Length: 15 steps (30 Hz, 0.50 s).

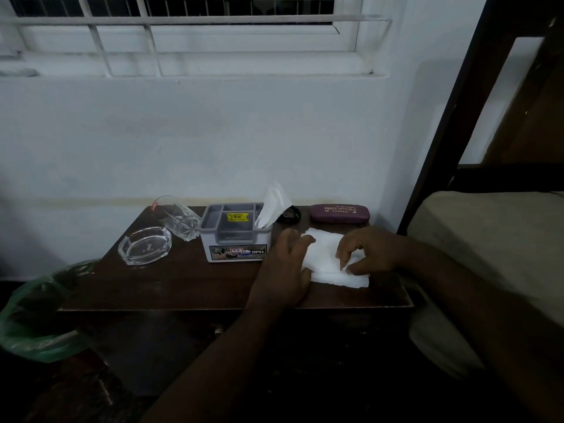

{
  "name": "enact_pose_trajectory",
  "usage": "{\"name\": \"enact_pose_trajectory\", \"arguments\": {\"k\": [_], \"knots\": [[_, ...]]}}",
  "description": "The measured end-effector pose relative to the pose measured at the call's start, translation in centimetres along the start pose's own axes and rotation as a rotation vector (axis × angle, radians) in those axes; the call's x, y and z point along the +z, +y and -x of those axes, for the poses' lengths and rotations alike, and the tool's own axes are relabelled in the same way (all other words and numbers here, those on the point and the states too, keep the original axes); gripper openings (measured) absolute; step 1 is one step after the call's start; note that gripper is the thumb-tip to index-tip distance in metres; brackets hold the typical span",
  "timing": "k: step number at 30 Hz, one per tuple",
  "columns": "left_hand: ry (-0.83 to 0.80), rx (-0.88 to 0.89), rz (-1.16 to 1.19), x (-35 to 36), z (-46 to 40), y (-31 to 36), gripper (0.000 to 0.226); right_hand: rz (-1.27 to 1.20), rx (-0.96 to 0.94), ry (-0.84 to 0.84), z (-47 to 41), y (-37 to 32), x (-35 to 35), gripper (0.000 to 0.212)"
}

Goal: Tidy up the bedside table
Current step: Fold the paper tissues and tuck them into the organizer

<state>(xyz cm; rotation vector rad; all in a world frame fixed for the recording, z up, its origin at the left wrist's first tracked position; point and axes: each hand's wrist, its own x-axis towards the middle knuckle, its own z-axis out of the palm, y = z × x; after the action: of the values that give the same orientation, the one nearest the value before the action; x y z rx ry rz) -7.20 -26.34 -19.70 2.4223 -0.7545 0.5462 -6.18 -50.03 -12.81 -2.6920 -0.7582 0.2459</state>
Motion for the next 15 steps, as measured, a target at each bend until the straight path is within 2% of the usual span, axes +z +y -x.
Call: {"name": "enact_pose_trajectory", "arguments": {"k": [3,5,10,13,15], "knots": [[0.0,0.014,-0.043,-0.1,0.0,0.0,0.024,-0.002,-0.005,0.001,-0.1,-0.1,0.0,0.013],[-0.011,0.021,-0.075,-0.1,0.1,0.0,0.015,-0.003,-0.009,0.001,-0.1,-0.3,0.0,0.012],[-0.03,0.023,-0.117,0.0,0.2,0.0,0.018,0.027,-0.017,-0.019,-0.1,-0.7,0.1,0.012],[-0.042,0.026,-0.111,-0.2,0.2,0.2,0.023,-0.049,0.022,-0.077,0.0,-1.2,0.1,0.011],[-0.034,0.031,-0.107,-0.2,0.3,0.2,0.027,-0.147,0.067,0.025,-0.2,-1.4,0.2,0.012]]}}
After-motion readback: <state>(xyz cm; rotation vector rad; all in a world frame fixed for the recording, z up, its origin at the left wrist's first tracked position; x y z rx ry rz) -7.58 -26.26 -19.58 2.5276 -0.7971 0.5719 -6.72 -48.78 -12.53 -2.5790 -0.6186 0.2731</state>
